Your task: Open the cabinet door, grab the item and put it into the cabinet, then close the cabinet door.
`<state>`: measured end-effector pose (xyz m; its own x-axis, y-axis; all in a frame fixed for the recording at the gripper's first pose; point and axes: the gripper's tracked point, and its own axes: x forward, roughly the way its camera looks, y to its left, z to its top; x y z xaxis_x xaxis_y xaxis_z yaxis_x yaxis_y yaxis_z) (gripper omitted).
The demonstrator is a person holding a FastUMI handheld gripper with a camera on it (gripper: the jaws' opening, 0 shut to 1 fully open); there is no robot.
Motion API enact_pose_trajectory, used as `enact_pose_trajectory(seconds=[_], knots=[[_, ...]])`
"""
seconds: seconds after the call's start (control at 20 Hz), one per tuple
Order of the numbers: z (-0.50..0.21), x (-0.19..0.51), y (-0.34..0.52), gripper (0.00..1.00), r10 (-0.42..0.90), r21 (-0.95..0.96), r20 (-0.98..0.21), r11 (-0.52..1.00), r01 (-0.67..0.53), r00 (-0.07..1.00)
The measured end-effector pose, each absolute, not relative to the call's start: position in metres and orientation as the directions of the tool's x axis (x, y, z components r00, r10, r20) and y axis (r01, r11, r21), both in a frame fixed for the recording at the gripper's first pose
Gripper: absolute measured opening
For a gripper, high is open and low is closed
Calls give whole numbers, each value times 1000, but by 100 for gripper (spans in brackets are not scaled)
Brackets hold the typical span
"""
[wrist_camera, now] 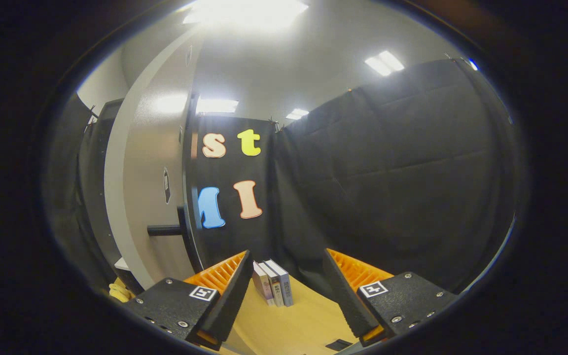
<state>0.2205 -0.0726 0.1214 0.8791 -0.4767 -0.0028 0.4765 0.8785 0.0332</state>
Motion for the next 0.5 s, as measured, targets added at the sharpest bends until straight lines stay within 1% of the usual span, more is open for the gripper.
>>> enact_pose_trajectory(seconds=[0.5], knots=[[123, 229, 14, 89, -353, 11, 21, 936, 353, 935]])
